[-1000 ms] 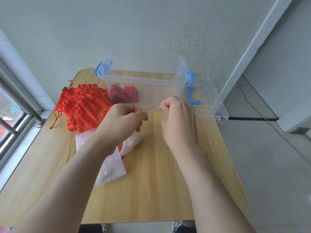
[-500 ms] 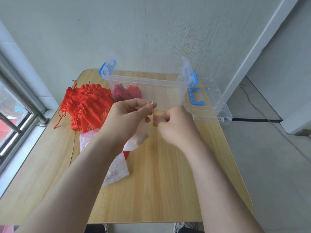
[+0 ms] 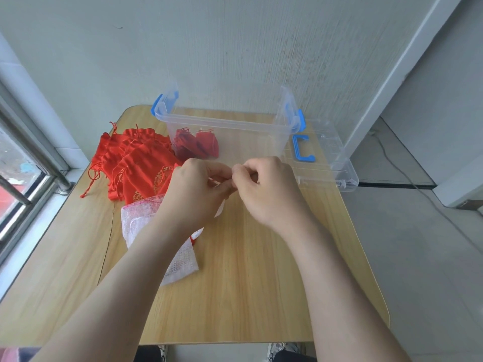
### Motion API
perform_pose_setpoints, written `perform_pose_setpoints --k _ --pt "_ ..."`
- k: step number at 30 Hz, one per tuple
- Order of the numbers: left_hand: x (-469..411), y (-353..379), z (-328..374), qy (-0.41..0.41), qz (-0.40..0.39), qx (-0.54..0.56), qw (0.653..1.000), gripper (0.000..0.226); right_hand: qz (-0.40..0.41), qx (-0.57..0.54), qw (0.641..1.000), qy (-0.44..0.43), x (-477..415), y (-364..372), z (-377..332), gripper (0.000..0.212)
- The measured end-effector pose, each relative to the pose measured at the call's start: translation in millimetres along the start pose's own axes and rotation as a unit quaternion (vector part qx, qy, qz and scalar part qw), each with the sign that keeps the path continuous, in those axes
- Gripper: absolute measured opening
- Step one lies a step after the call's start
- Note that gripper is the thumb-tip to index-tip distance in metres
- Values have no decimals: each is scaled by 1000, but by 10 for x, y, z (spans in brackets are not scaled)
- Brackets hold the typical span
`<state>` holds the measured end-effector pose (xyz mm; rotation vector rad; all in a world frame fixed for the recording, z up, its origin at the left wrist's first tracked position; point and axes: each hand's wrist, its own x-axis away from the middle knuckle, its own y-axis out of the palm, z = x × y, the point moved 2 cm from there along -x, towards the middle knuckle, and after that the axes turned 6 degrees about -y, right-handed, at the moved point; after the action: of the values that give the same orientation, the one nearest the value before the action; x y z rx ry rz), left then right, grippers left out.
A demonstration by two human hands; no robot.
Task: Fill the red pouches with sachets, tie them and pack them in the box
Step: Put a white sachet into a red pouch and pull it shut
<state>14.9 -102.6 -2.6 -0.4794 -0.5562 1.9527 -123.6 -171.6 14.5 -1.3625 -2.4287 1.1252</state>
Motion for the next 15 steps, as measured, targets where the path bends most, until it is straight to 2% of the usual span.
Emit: perform_pose_setpoints --k 3,5,8,11,15 --pt "-25 10 -38 -24 -11 26 999 15 68 -87 994 25 -39 -13 42 48" --pt "-39 -8 -49 -37 -19 64 997 18 106 -92 990 33 -62 -40 115 40" --pt "-33 -37 -13 -41 -41 112 992 22 80 -82 993 39 -37 -51 156 19" --pt "-28 -45 -1 -37 -57 125 990 23 48 -119 991 39 -15 -52 160 13" --pt "-22 -41 2 -25 -62 128 989 21 44 -100 993 33 -28 -66 181 9"
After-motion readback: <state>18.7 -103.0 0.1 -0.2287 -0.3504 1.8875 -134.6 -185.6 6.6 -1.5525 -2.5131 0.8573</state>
